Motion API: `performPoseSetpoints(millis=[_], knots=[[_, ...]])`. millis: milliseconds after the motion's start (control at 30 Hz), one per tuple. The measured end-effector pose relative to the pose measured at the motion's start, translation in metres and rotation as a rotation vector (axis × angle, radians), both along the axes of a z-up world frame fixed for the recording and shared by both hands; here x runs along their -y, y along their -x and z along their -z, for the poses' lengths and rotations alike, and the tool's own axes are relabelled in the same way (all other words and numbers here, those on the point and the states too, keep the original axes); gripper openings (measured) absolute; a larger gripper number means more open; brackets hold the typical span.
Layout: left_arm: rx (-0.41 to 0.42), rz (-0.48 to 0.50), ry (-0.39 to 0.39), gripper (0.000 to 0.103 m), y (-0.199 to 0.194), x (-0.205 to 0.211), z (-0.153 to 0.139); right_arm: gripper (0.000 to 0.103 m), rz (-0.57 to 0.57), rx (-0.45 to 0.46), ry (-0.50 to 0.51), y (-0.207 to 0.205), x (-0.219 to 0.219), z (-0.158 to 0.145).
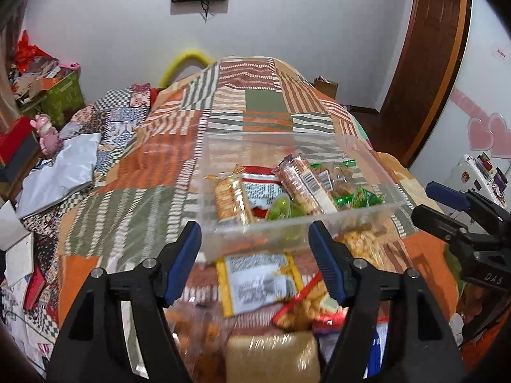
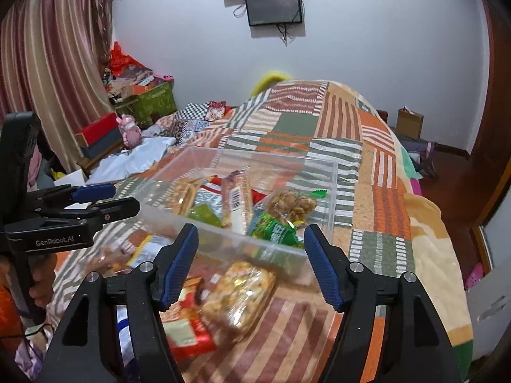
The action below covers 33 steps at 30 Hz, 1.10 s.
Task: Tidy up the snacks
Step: 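Move both tools back toward the remaining snacks, then grasp the blue-white chip bag with the right tool while the left grasps the wrapped cake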
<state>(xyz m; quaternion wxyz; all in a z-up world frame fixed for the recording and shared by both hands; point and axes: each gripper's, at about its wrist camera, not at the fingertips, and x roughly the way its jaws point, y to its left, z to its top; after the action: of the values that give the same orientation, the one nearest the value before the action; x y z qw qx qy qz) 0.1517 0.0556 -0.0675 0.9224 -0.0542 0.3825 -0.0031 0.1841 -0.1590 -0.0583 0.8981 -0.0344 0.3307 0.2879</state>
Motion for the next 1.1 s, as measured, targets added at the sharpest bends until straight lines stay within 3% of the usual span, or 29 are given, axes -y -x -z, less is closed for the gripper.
performPoseSetpoints(millis=[433,767,900,1100], knots=[[0.006,-0.013,-0.021,0.079,0.076,-0.008,0.006,0.067,-0.062,-0.021,-0.003,0.054,-0.017,0.006],[-0.04,-0.02,0.002,0.079,0.104,-0.016,0.025,0.067,-0.107,-0.138,0.001,0.075,-0.044,0.04],[-0.053,-0.025,0.018,0.079,0.11,-0.019,0.029,0.08,-0.102,-0.154,0.028,0.08,-0.055,0.051],[-0.082,-0.031,0.037,0.079,0.11,-0.02,0.039,0.089,-0.105,-0.158,0.046,0.084,-0.058,0.055]])
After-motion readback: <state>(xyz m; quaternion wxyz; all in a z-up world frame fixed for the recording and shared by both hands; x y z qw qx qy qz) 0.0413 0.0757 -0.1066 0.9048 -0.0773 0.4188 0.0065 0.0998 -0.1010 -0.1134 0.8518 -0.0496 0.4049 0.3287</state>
